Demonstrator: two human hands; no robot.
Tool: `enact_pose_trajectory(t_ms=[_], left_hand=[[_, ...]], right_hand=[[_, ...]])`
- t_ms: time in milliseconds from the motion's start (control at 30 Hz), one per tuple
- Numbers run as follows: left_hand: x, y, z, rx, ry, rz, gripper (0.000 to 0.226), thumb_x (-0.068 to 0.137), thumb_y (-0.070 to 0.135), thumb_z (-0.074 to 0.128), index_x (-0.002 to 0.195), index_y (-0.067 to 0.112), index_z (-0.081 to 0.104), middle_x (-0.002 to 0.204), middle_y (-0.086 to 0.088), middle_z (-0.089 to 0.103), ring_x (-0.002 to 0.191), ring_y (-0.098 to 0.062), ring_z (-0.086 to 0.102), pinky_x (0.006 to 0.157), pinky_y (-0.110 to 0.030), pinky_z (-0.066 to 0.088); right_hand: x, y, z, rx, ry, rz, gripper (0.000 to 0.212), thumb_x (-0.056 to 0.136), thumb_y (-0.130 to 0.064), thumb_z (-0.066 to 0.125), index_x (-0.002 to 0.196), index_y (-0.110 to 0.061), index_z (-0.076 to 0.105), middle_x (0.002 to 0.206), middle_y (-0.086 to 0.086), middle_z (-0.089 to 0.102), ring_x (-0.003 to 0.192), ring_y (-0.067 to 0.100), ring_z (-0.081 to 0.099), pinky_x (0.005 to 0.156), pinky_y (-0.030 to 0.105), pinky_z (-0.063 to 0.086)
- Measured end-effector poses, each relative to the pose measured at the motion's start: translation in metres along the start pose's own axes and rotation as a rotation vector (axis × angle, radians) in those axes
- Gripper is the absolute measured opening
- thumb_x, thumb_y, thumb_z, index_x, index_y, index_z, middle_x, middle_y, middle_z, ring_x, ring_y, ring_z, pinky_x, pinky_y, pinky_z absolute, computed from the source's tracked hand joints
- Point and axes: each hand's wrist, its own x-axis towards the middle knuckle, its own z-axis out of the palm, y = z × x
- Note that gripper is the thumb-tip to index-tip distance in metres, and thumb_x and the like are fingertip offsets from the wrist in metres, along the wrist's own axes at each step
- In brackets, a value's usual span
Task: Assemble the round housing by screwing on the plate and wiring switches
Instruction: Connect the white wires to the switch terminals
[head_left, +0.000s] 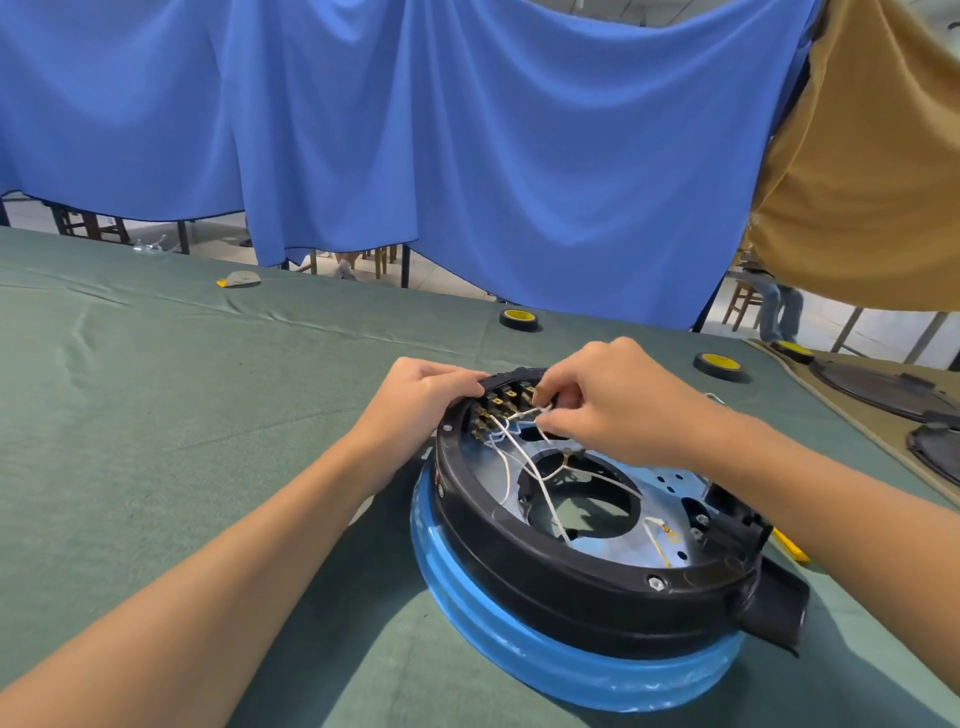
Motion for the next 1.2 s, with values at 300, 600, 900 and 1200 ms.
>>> enact_pose_trajectory(t_ms=[300,600,900,1200], left_hand=[[0.0,0.0,0.002,0.002,0.023,-0.047,0.023,0.088,0.011,0.062,0.085,0.027,0.077,0.077,0.004,0.077,0.072,-0.007,0.073,0.062,-0.015,0.053],[0.001,0.0,0.003,-0.024,0.032,-0.086,0.017,0.087,0.012,0.065,0.094,0.018,0.079,0.088,-0.006,0.078,0.09,-0.022,0.074,0.093,-0.037,0.056],[-0.001,0.0,0.005,-0.008,0.031,-0.057,0.016,0.088,0.012,0.064,0.092,0.021,0.078,0.09,-0.006,0.078,0.088,-0.019,0.073,0.095,-0.039,0.055],[-0.001,-0.003,0.004,-0.023,0.029,-0.048,0.018,0.088,0.011,0.064,0.098,0.016,0.078,0.091,-0.007,0.078,0.091,-0.022,0.073,0.097,-0.042,0.054]], right_hand=[[-0.006,-0.006,0.008,-0.29,0.145,-0.233,0.021,0.089,-0.015,0.058,0.073,-0.004,0.067,0.064,0.003,0.05,0.06,0.021,0.042,0.059,0.031,0.032],[-0.002,-0.01,-0.002,0.688,0.074,0.233,0.011,0.08,-0.013,0.075,0.075,-0.003,0.074,0.063,0.01,0.063,0.055,0.01,0.053,0.058,0.019,0.043],[0.002,-0.016,0.005,1.209,-0.052,0.758,0.0,0.079,-0.002,0.069,0.079,-0.002,0.068,0.059,0.005,0.055,0.042,0.008,0.044,0.036,0.017,0.038],[0.001,-0.024,-0.001,1.414,-0.103,0.774,0.007,0.084,0.001,0.064,0.091,0.002,0.063,0.058,0.006,0.056,0.04,0.006,0.049,0.034,0.013,0.039]])
